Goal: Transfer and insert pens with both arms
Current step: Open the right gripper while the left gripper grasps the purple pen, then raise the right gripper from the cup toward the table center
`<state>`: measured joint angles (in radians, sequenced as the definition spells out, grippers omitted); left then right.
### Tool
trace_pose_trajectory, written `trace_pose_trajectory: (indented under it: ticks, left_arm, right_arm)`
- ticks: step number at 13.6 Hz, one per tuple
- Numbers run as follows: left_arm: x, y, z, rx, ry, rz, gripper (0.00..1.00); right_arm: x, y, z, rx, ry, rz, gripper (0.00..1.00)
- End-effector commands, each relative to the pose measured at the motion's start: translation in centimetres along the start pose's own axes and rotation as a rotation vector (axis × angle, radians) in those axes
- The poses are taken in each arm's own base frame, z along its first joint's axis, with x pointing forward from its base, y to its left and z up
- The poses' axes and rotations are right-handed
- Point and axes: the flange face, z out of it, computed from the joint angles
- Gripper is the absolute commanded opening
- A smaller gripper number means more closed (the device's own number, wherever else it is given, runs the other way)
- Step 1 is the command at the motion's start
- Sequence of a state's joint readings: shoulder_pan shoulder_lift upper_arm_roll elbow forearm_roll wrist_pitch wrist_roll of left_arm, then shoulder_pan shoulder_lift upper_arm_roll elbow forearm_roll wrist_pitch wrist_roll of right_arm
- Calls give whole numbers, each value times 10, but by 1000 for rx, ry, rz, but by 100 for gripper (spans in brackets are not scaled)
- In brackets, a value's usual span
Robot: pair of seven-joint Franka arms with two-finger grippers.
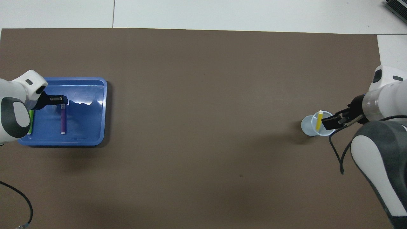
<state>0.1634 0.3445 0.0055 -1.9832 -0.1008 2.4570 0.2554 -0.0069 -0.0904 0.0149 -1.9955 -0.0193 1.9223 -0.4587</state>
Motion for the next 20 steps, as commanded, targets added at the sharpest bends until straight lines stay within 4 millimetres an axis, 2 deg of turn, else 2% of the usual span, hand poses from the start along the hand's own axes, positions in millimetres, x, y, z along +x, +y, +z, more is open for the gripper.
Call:
trace_pose_trajectory:
  ticks: [1,2,4,5,7,9,10,12,14,15,17,20]
  left_arm:
    - [0,-1,4,-1,14,9,43]
    - [0,-1,4,-2,13,9,41]
    - [-3,0,8,-2,8,8,36]
    - [-4,0,8,-1,9,8,30]
    - [-8,1,13,0,11,8,12]
    - [-12,2,17,2,13,9,5]
    - [-12,2,17,1,13,5,0]
    - [-12,3,17,0,9,5,0]
    - [-11,3,16,-2,3,1,0]
    - [-10,3,14,-4,0,-1,0]
    - [-5,3,9,-10,-16,-8,0]
    - [1,4,-3,-16,-27,-47,0]
  right_arm:
    - [-5,-6,-13,31,8,26,100]
    - [-2,-11,-19,31,6,35,100]
    - [-7,-16,-17,51,-39,141,100]
    - [-9,-21,-17,67,-64,197,100]
    - [-9,-32,-17,196,-50,248,100]
    - [-1,-46,-20,307,-11,292,100]
    - [6,-60,-22,366,5,331,100]
    - [21,-86,-26,409,35,405,100]
    - [40,-126,-29,418,88,402,100]
    - [49,-147,-23,446,131,447,100]
    - [60,-173,-21,495,189,471,100]
    - [63,-176,-18,533,188,494,100]
